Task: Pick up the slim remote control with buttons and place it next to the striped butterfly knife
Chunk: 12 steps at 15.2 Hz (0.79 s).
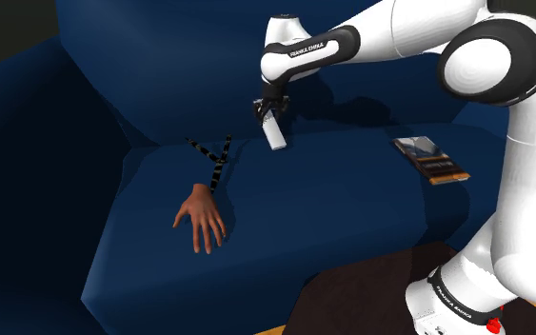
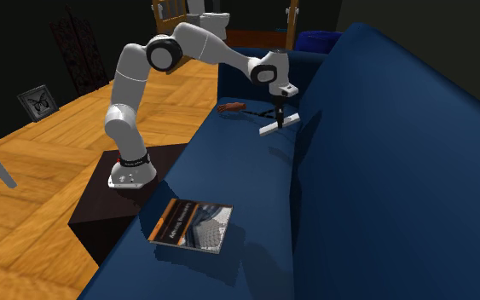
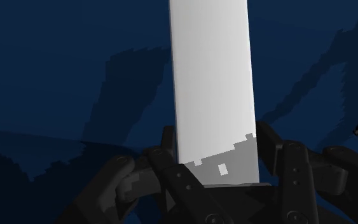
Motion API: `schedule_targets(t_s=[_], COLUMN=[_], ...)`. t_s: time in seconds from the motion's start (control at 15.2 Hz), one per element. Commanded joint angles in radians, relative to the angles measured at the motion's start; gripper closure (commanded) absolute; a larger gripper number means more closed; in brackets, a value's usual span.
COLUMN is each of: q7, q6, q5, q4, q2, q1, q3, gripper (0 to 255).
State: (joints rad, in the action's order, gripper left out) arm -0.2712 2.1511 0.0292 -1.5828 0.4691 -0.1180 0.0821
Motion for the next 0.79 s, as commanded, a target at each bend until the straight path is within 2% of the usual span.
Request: schedule_targets(t_s=[0.0, 0.46, 0.53, 0.73], q7=[-0.001, -0.001, -0.001, 0.001], q6=[0.016, 0.015, 0.016, 0.014], q5=[0.0, 0.0, 0.0, 0.0], q4=[-0.007, -0.006, -0.007, -0.002], q2=[0.013, 0.014, 0.014, 0.016], q1=[0.001, 0.001, 0.002, 0.003], q3=[0.001, 0.0, 0.0, 0.001], gripper=[255, 255, 0, 0])
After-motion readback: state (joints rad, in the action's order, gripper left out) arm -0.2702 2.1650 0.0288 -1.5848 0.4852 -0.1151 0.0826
